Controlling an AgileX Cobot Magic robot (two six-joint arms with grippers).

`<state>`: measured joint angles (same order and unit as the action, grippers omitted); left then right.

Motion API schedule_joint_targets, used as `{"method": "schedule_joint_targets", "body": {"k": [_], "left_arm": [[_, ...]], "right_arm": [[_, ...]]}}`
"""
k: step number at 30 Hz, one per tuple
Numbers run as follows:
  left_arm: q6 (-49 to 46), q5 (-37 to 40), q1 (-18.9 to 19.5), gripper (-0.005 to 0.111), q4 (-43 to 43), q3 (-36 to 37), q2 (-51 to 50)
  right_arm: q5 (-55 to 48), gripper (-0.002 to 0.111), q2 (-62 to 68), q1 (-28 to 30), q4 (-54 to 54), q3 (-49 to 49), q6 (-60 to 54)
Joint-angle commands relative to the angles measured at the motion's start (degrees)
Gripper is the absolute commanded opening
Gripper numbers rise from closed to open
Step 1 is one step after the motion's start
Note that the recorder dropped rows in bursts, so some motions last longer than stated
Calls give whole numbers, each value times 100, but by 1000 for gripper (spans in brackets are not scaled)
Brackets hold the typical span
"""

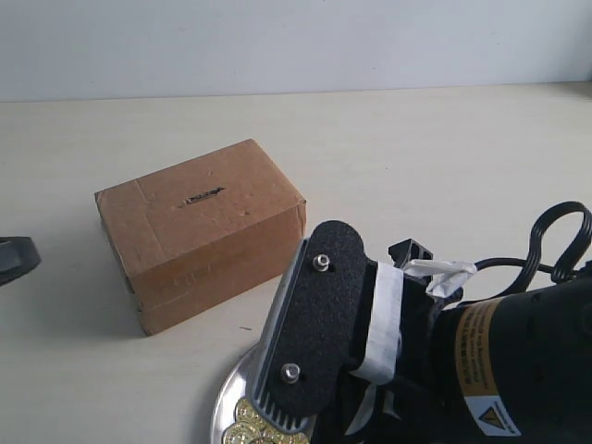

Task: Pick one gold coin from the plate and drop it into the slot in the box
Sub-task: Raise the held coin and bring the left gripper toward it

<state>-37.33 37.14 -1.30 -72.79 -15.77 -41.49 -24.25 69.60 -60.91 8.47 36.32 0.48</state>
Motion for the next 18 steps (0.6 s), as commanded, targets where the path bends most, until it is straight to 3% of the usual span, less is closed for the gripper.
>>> {"method": "schedule_joint_targets", "body": {"k": [1, 5, 10, 13, 16, 18], "left_arm": [[-900, 1439, 11, 0, 49, -861, -1526], [-1532, 2891, 11, 0, 63, -1133, -2491], [-1939, 3123, -69, 2, -91, -1133, -3558], [-2351, 3283, -489, 19, -411, -1144, -4121], [-2656, 3283, -809, 51, -731, -1156, -4523], [-2751, 3283, -862, 63, -901, -1156, -4630]], "right_arm": [[40, 23, -33, -3, 55, 13, -48], [40, 23, -33, -3, 55, 13, -48], [40, 23, -33, -3, 55, 13, -48], [50, 23, -33, -3, 55, 13, -48], [50, 23, -33, -3, 55, 13, -48], [50, 23, -33, -3, 55, 13, -48]]}}
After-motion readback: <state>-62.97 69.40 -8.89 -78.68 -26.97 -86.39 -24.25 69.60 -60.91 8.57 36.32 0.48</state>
